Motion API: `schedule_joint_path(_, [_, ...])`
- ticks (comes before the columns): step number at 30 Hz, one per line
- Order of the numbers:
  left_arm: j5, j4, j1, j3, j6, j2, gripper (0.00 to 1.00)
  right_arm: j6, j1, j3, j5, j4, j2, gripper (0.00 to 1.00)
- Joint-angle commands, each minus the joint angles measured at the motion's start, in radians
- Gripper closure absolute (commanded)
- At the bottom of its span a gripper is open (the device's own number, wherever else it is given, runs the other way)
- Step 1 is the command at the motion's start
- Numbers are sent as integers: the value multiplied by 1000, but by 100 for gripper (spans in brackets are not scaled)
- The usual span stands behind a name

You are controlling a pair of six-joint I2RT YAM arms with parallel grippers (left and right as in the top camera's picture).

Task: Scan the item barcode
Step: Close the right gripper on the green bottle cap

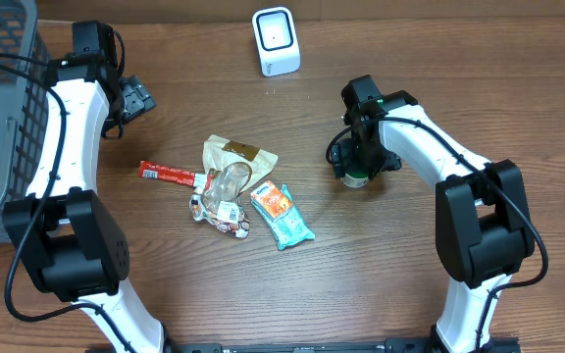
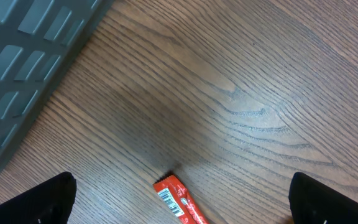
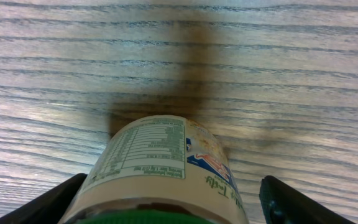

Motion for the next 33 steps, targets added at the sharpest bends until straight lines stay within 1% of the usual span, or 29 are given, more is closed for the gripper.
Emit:
schedule_joint_path(1, [4,0,-6,22,-6,-5,0,-2,-3,27,-1,6,-31,15])
schedule_joint_path(3, [4,0,-6,22,-6,-5,0,-13,-3,27,-13,7,-31,18])
schedule_joint_path(5, [4,1,-6,22,-6,-5,1,-34,-3,27,-35,11,-31,20])
schedule_joint_path(15, [4,1,-6,22,-6,-5,0,-35,-3,27,-34,11,-31,24])
schedule_joint_path(16, [4,1,-6,22,-6,-5,0,-48,-3,27,-34,10,-31,26])
schedule_joint_path(17, [4,1,-6,22,-6,-5,0,-57,-3,27,-33,7,-31,31])
schedule_joint_path(19, [4,1,-6,22,-6,-5,0,-57,-3,27,-34,7,-31,35])
schedule_joint_path(24, [4,1,-6,22,-6,-5,0,-56,-4,41,-34,4,-31,38])
schedule_joint_path(27, [4,0,-6,22,-6,-5,0,-56,-4,90,-35,-22,-31,40])
schedule_joint_path(31, [4,0,-6,22,-6,-5,0,-56,-3,220,-35,-101,-31,44])
schedule_joint_path(33, [4,1,-6,22,-6,-5,0,-56,-4,300,-34,-161,-31,49])
